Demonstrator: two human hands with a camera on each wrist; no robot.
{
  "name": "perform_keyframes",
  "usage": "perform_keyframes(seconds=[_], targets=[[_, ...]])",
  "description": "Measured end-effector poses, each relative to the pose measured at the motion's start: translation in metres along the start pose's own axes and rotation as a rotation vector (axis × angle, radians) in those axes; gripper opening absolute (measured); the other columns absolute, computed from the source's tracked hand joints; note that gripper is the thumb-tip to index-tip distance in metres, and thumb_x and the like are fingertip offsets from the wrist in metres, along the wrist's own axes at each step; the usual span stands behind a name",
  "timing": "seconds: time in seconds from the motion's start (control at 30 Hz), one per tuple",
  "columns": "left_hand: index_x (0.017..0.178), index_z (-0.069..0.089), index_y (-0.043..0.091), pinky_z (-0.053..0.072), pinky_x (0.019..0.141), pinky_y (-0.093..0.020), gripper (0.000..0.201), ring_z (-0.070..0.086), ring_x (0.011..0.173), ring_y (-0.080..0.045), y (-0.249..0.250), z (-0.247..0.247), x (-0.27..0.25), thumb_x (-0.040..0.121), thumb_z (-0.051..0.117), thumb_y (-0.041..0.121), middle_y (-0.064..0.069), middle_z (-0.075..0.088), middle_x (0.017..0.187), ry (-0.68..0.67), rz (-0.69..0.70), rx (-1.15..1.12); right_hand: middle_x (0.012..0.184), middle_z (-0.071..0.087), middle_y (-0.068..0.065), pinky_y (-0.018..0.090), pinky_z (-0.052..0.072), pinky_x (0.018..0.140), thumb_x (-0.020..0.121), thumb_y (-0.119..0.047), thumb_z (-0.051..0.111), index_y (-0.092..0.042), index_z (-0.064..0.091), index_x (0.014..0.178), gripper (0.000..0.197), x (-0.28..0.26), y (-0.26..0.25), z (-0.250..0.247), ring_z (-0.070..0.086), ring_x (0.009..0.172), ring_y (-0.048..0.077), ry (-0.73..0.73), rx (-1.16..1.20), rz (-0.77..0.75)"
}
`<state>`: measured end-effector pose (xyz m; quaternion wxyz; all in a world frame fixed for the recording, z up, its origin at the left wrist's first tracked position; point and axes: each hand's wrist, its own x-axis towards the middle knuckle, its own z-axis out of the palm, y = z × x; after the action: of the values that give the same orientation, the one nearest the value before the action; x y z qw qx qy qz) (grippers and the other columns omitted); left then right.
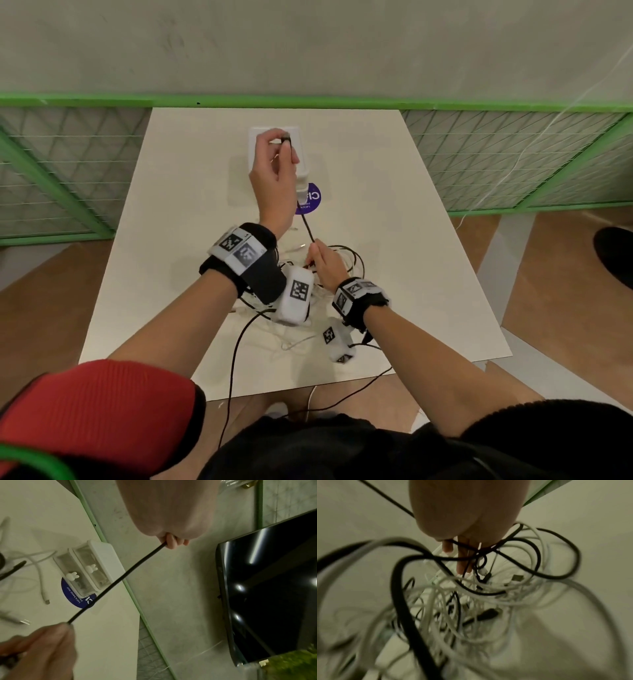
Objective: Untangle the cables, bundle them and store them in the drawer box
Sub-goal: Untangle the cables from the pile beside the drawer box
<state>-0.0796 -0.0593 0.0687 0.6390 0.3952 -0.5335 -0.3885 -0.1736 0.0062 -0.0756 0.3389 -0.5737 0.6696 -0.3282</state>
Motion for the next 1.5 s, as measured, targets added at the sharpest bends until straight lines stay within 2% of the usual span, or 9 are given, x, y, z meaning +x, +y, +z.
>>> perform_keyframes(seconds=[0.27,0.4,0.53,0.73,0.9,1.13,1.27,1.37,1.5], targets=[[0.101,0.064,0.001,0.035,0.07,-0.018,0.02,0.053,0.074,-0.014,-0.037,-0.011,-0.025,0.095,0.049,0.013,-0.015,0.063,0.089,-0.672,-0.16,0.549,0.057,0.046,-0.005,0.024,0.026,0.055,0.097,-0.013,0.045,-0.008,0.058,0.076,0.025,0.013,-0.019,-0.022,0.037,0.051,0.003,0.052,-0.013,-0.047],[0.102,0.059,0.0,0.034,0.088,-0.023,0.021,0.049,0.101,-0.026,-0.058,-0.022,-0.038,0.098,0.042,0.011,-0.015,0.059,0.104,-0.707,0.099,0.758,0.065,0.052,0.006,0.026,0.03,0.056,0.094,-0.007,0.046,-0.005,0.059,0.078,0.021,0.018,-0.036,-0.027,0.044,0.058,0.017,0.044,0.009,-0.094],[0.108,0.048,0.004,0.04,0.075,-0.04,0.019,0.06,0.085,-0.034,-0.06,-0.026,-0.034,0.1,0.034,0.014,-0.014,0.065,0.092,-0.747,0.197,1.048,0.055,0.049,-0.014,0.024,0.033,0.059,0.094,-0.012,0.05,-0.016,0.059,0.073,0.024,0.015,-0.041,-0.029,0.043,0.053,0.001,0.069,0.048,-0.102],[0.108,0.049,0.001,0.035,0.062,-0.033,0.021,0.049,0.069,-0.025,-0.048,-0.023,-0.026,0.1,0.036,0.015,-0.008,0.055,0.08,-0.59,0.012,0.716,0.069,0.065,0.0,0.038,0.053,0.075,0.092,-0.021,0.054,-0.007,0.065,0.075,0.025,0.006,-0.036,-0.024,0.063,0.071,0.02,0.138,0.126,-0.091],[0.105,0.052,-0.001,0.029,0.048,-0.02,0.022,0.04,0.05,-0.007,-0.038,-0.021,-0.029,0.1,0.037,0.014,0.0,0.048,0.065,-0.399,0.026,0.542,0.086,0.07,0.01,0.039,0.054,0.077,0.09,-0.017,0.058,-0.002,0.067,0.091,0.018,0.009,-0.027,-0.023,0.066,0.08,0.024,0.167,0.1,-0.08],[0.108,0.052,-0.002,0.032,0.051,-0.018,0.023,0.04,0.053,-0.006,-0.035,-0.022,-0.024,0.101,0.036,0.014,-0.001,0.05,0.072,-0.194,0.031,0.451,0.098,0.071,0.01,0.036,0.051,0.079,0.089,-0.02,0.06,-0.006,0.07,0.1,0.021,0.015,-0.011,-0.027,0.065,0.082,0.026,0.166,-0.049,-0.02],[0.11,0.054,0.004,0.042,0.084,-0.035,0.024,0.056,0.094,-0.029,-0.039,-0.033,-0.017,0.1,0.036,0.016,-0.014,0.061,0.103,-0.242,-0.087,0.788,0.096,0.069,0.02,0.041,0.047,0.08,0.091,-0.014,0.055,-0.001,0.069,0.102,0.022,0.016,-0.011,-0.031,0.063,0.082,0.034,0.089,-0.098,-0.04],[0.118,0.057,0.007,0.01,0.114,-0.054,0.027,0.03,0.136,-0.035,-0.036,-0.027,-0.015,0.093,0.047,0.007,-0.02,0.034,0.146,-0.484,0.185,1.257,0.089,0.064,0.025,0.042,0.043,0.076,0.094,-0.014,0.051,0.001,0.069,0.101,0.025,0.011,-0.019,-0.025,0.058,0.085,0.037,0.034,-0.209,-0.07],[0.115,0.05,0.011,0.004,0.118,-0.047,0.026,0.055,0.111,-0.023,-0.051,-0.013,-0.043,0.09,0.042,0.005,-0.006,0.062,0.111,-0.801,0.336,1.334,0.08,0.063,0.029,0.035,0.039,0.064,0.087,0.001,0.051,0.009,0.064,0.08,0.017,0.012,-0.037,-0.021,0.055,0.069,0.034,0.114,-0.155,-0.099]])
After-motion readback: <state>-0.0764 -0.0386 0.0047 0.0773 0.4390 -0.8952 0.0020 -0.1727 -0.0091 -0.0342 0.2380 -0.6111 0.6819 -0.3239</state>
